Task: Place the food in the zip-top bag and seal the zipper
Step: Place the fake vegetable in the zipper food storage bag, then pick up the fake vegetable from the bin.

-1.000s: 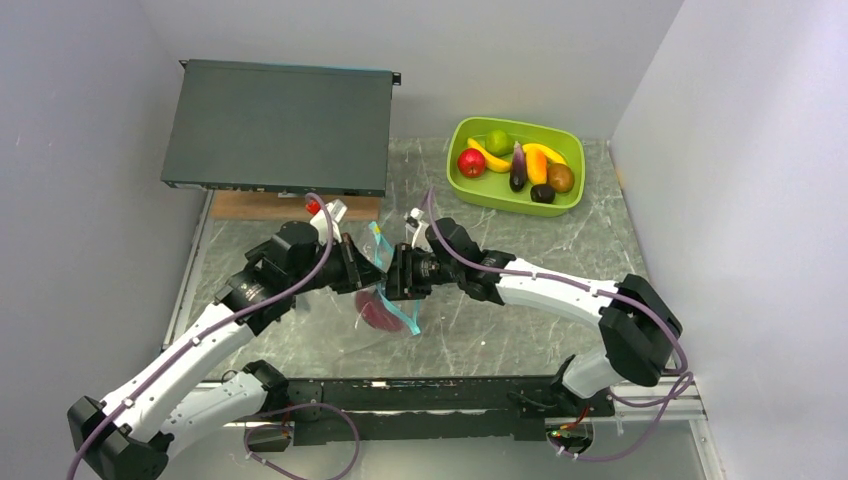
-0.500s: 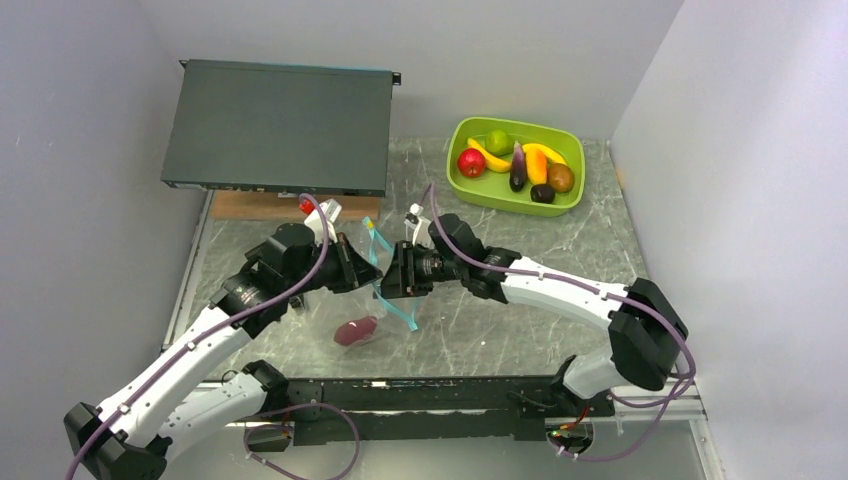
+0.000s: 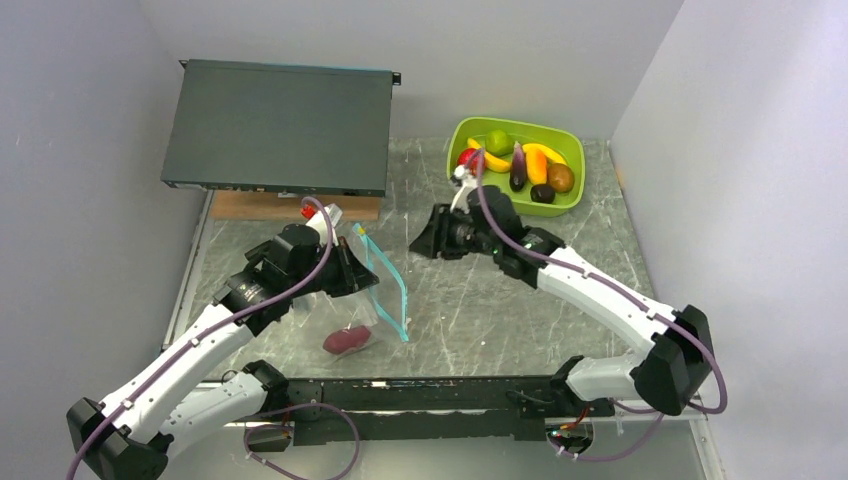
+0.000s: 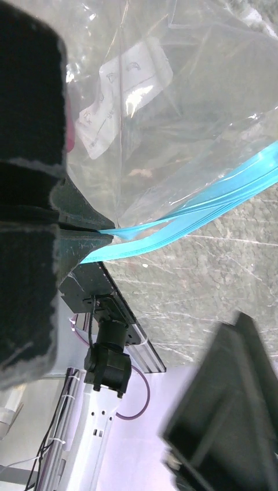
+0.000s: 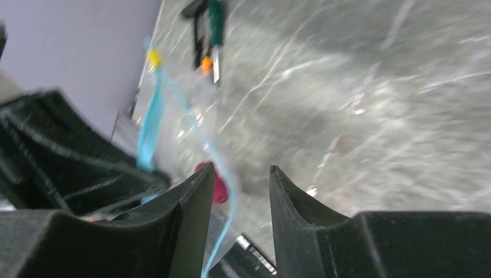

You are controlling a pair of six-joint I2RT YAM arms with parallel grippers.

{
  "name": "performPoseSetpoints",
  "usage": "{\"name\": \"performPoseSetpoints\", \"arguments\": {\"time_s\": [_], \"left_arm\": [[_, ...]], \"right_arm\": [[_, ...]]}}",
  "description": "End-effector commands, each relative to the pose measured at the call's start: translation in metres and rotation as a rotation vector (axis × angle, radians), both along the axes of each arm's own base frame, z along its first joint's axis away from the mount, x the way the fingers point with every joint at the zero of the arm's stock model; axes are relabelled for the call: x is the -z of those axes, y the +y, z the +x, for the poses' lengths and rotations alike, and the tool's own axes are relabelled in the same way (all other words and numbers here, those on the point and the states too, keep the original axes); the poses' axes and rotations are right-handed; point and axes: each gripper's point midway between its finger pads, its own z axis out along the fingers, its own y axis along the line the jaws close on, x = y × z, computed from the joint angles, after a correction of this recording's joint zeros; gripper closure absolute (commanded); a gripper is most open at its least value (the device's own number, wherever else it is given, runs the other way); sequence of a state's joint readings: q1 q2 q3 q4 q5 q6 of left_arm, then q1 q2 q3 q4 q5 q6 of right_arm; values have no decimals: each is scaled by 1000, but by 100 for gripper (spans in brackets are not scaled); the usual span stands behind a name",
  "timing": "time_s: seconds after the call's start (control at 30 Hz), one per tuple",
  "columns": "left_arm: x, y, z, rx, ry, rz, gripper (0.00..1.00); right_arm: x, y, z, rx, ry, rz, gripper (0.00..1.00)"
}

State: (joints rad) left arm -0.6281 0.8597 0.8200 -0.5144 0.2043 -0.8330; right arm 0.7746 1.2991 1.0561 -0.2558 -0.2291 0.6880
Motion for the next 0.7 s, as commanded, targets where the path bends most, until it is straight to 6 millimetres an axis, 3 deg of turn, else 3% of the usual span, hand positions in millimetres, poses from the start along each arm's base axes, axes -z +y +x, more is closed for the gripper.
{"name": "performPoseSetpoints", "arguments": {"time_s": [0.0,0.2,0.43,0.53,0.67], "left_arm": [[-6,-2,1,5,-13,-17,100],[-7,-6,-3,39,6,-16,100],[-10,-6,-4,61,18,11,100],[-6,-6,-5,62,28,14,100],[-5,-7,-5,62,31,12,100]], "right_arm": [[-21,-59,51,197,-130,-85,57],[-10,-141,117,503,-213,-191,52],[19,-214,198,750,-227,-388,48],[35,-245,224,864,-188,-483,41],[58,-277,250,946,-146,-624,23]]}}
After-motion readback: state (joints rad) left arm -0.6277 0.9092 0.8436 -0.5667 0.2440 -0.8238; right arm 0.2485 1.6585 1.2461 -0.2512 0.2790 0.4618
